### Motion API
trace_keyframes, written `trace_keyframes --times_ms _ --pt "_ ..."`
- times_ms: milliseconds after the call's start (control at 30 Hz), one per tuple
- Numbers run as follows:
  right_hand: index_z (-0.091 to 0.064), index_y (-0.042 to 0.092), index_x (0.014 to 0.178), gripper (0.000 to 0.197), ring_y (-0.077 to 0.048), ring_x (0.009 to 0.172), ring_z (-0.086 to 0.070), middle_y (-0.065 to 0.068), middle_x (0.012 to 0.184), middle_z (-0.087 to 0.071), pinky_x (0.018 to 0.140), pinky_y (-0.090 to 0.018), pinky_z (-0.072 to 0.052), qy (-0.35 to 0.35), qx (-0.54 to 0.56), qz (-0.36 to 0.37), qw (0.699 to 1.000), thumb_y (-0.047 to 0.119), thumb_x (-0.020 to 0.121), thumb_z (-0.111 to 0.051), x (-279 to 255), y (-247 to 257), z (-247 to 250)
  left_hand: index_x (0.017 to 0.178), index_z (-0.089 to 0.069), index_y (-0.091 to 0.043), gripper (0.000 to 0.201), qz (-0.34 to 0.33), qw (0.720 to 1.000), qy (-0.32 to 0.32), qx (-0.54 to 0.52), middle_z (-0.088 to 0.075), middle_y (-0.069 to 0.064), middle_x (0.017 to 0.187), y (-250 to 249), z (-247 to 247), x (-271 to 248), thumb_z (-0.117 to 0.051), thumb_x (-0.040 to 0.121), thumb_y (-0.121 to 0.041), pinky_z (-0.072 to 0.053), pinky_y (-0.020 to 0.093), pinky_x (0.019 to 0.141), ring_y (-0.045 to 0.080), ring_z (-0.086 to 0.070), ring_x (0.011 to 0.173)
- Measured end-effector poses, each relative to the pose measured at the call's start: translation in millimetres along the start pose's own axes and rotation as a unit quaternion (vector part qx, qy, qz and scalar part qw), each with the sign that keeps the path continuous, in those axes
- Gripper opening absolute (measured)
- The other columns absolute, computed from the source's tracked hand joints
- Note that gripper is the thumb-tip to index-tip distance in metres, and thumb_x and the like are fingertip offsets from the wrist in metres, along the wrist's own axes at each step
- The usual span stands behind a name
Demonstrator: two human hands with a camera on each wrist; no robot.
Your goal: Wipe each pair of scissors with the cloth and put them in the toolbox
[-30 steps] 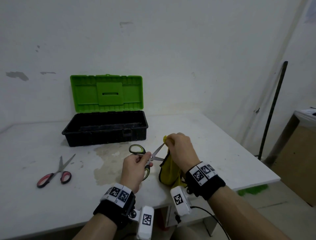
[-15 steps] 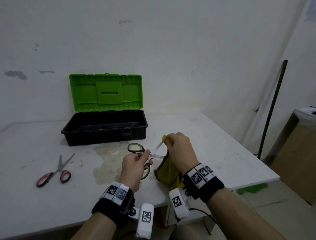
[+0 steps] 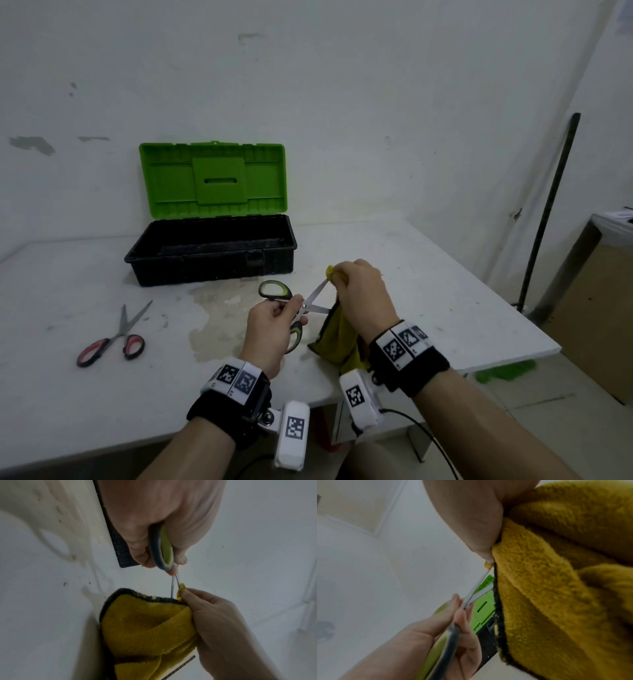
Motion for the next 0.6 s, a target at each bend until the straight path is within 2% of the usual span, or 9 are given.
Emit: trace_keyframes --times_ms 100,233,300,400,467,533,600 --pt "-0.069 0.017 0.102 0.021 -0.018 0.083 -0.055 -0.001 0.093 -0.056 0.075 -0.034 -0.049 -0.011 0.015 0.038 0.999 0.026 0.100 -0.051 -7.3 6.9 4.0 0.086 -0.070 -0.004 0.020 0.010 1.000 -0.009 -0.011 -0.074 0.008 0.081 1.0 1.0 1.6 -0.065 0.096 -0.020 -0.056 0.024 0.064 0.009 -0.072 0.065" --pt "-0.068 0.019 0.100 0.022 -0.018 0.084 -0.056 0.000 0.097 -0.056 0.072 -0.035 -0.051 0.064 -0.006 0.108 0.992 0.029 0.101 -0.048 -35.6 30.5 -10.1 0.088 -0.072 -0.006 0.019 0.020 0.999 -0.002 -0.042 -0.076 0.006 0.081 0.8 -1.0 3.1 -0.063 0.097 -0.020 -0.056 0.025 0.067 0.012 -0.073 0.069" --pt "-0.068 0.020 0.100 0.024 -0.019 0.082 -0.056 0.001 0.096 -0.054 0.071 -0.038 -0.052 0.066 -0.021 0.098 0.993 0.030 0.102 -0.047 -34.3 27.9 -14.7 0.088 -0.072 -0.005 0.020 0.024 0.999 0.001 -0.047 -0.076 0.007 0.083 1.6 -2.0 2.7 -0.063 0.097 -0.020 -0.056 0.027 0.069 0.015 -0.073 0.072" --pt "-0.068 0.017 0.100 0.024 -0.021 0.081 -0.056 -0.001 0.094 -0.053 0.073 -0.039 -0.052 0.035 -0.030 0.044 0.998 0.028 0.101 -0.046 -14.8 13.3 -10.1 0.089 -0.071 -0.002 0.020 0.027 0.999 -0.002 -0.042 -0.075 0.009 0.083 4.3 -0.5 2.6 -0.064 0.097 -0.020 -0.056 0.027 0.067 0.012 -0.071 0.068" --pt "-0.069 0.015 0.103 0.025 -0.021 0.084 -0.056 -0.002 0.094 -0.054 0.075 -0.038 -0.051 0.016 -0.022 0.020 0.999 0.028 0.101 -0.048 -5.0 5.8 -3.6 0.090 -0.071 0.000 0.022 0.032 0.999 -0.004 -0.034 -0.076 0.013 0.086 6.9 0.8 3.1 -0.065 0.096 -0.020 -0.058 0.031 0.071 0.013 -0.072 0.069" --pt "-0.069 0.017 0.103 0.023 -0.019 0.083 -0.055 -0.001 0.095 -0.055 0.075 -0.036 -0.051 0.009 0.000 0.039 0.999 0.028 0.101 -0.049 -8.7 8.4 -0.5 0.092 -0.071 0.000 0.023 0.046 0.998 0.001 -0.045 -0.076 0.014 0.091 8.7 1.3 4.5 -0.065 0.096 -0.022 -0.058 0.036 0.074 0.015 -0.072 0.071" --pt "-0.069 0.019 0.102 0.022 -0.017 0.083 -0.056 0.001 0.097 -0.056 0.073 -0.034 -0.051 0.035 0.006 0.085 0.996 0.029 0.100 -0.050 -21.8 21.0 -3.5 0.093 -0.071 -0.001 0.024 0.057 0.997 0.008 -0.056 -0.076 0.011 0.092 7.6 1.0 6.1 -0.064 0.097 -0.024 -0.056 0.034 0.073 0.013 -0.072 0.072"
Point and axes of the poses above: each hand's wrist, its own x-axis towards the middle knuckle, its own z-axis out of the back of the hand, y = z × x, the point moved 3 cm from there along x, towards the middle knuckle
